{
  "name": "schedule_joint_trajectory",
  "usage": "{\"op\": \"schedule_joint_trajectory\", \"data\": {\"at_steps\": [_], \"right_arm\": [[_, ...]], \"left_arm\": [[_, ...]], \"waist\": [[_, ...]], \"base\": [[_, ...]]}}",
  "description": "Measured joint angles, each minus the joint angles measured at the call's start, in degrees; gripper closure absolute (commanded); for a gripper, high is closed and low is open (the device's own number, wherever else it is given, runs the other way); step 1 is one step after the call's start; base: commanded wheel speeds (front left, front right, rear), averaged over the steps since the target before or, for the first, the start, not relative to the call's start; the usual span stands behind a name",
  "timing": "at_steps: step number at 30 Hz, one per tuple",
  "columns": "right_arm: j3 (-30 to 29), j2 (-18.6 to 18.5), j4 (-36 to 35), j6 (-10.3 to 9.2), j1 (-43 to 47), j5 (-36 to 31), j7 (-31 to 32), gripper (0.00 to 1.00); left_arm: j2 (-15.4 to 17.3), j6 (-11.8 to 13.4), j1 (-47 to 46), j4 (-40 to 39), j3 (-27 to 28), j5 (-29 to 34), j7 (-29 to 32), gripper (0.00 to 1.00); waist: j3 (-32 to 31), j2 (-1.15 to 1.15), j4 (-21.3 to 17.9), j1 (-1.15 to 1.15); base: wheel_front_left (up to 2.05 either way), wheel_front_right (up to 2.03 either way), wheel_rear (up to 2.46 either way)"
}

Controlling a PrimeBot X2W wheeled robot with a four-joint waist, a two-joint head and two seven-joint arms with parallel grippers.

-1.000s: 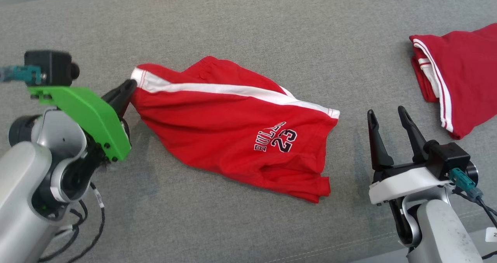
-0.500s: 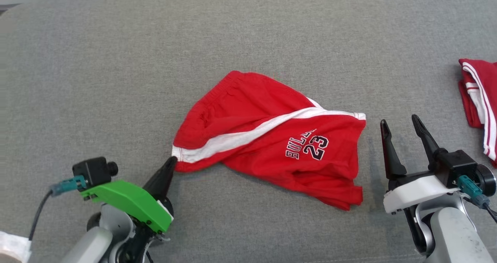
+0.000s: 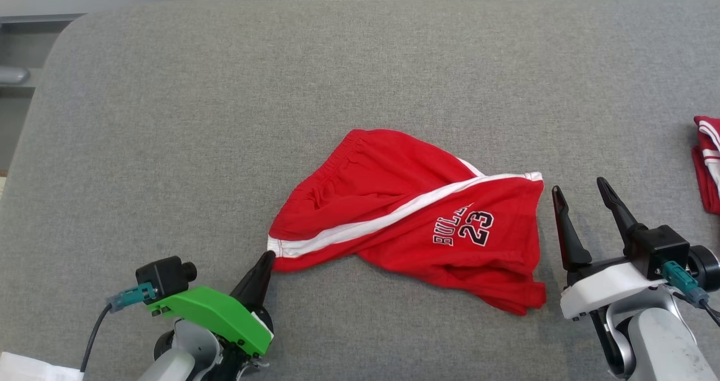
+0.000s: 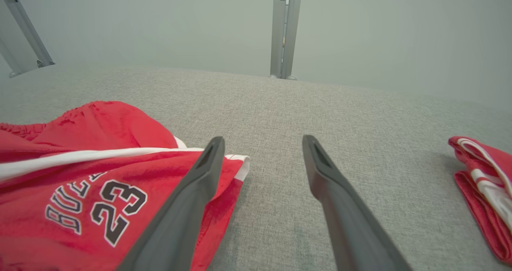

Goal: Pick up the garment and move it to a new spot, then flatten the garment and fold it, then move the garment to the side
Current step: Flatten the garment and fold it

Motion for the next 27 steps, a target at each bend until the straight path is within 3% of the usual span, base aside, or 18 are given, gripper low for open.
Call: {"op": "schedule_joint_trajectory", "data": {"at_steps": [8, 16, 21, 27], "right_arm": [[-0.41, -0.36, -0.10, 0.00, 0.87, 0.29, 0.00, 0.00], [-2.34, -1.10, -0.82, 0.00, 2.21, 0.37, 0.00, 0.00], [-3.35, -1.31, -1.07, 0.00, 3.61, 0.35, 0.00, 0.00], [-4.52, -1.04, -1.23, 0.00, 5.35, 0.30, 0.00, 0.00]], "left_arm": [[0.36, -0.90, -1.15, 0.59, 0.26, 3.70, -4.50, 0.00], [2.47, -0.68, -1.01, -1.01, 1.67, 12.48, -10.61, 0.00], [2.99, -0.77, 1.79, -1.98, 5.14, 18.15, -11.23, 0.00], [2.11, -1.32, 7.05, -3.39, 13.56, 26.46, -11.32, 0.00]], "waist": [[-0.55, 0.00, -0.30, 0.00], [-2.24, 0.00, -0.61, 0.00], [-3.99, 0.00, -0.58, 0.00], [-6.46, 0.00, -0.73, 0.00]], "base": [[0.00, 0.00, 0.00], [0.00, 0.00, 0.00], [0.00, 0.00, 0.00], [0.00, 0.00, 0.00]]}}
